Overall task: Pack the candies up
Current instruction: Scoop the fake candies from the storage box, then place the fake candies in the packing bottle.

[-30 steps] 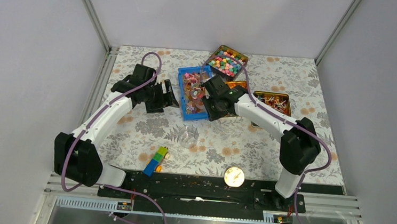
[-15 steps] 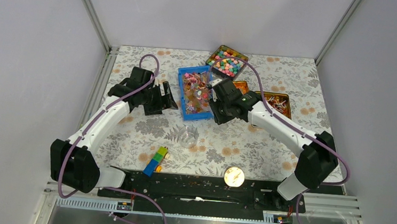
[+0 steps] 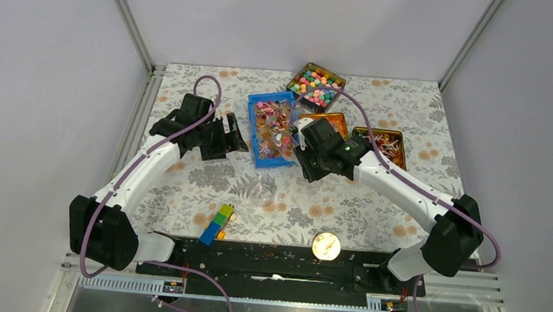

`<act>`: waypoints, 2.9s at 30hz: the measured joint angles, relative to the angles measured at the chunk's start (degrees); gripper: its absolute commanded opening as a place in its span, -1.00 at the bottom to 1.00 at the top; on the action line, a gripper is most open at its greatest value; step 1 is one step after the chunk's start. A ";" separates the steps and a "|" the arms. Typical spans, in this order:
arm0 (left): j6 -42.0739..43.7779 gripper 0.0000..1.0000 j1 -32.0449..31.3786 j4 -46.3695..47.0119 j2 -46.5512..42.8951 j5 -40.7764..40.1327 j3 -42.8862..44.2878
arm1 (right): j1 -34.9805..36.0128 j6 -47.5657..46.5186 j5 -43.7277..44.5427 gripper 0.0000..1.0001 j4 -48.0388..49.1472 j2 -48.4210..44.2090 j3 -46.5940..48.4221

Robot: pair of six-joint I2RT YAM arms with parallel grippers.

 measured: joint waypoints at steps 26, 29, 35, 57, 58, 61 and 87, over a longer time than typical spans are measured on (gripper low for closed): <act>-0.85 0.62 0.00 2.03 -3.96 1.09 -3.74 | 8.11 -2.60 -0.17 -1.00 -7.54 -15.21 -5.49; -1.29 0.62 0.00 2.80 -4.55 1.16 -4.28 | 9.20 -2.89 -0.17 -1.00 -8.76 -16.55 -6.21; -1.68 0.64 0.00 3.74 -5.77 1.22 -4.61 | 9.92 -2.97 -0.20 -1.00 -10.51 -17.51 -7.41; 0.98 0.70 0.00 0.13 -8.33 -2.60 -2.78 | 11.34 -5.29 -4.09 -1.00 -11.76 -11.98 -7.48; 1.36 0.71 0.00 -0.42 -8.41 -2.95 -2.21 | 11.41 -5.31 -4.31 -1.00 -11.91 -11.63 -7.48; 2.25 0.71 0.00 -2.05 -8.50 -3.91 0.11 | 11.50 -5.31 -4.96 -1.00 -12.35 -10.99 -7.48; 5.01 0.71 0.00 -6.62 -8.55 -5.51 7.78 | 11.76 -5.29 -6.40 -1.00 -18.01 -0.70 0.85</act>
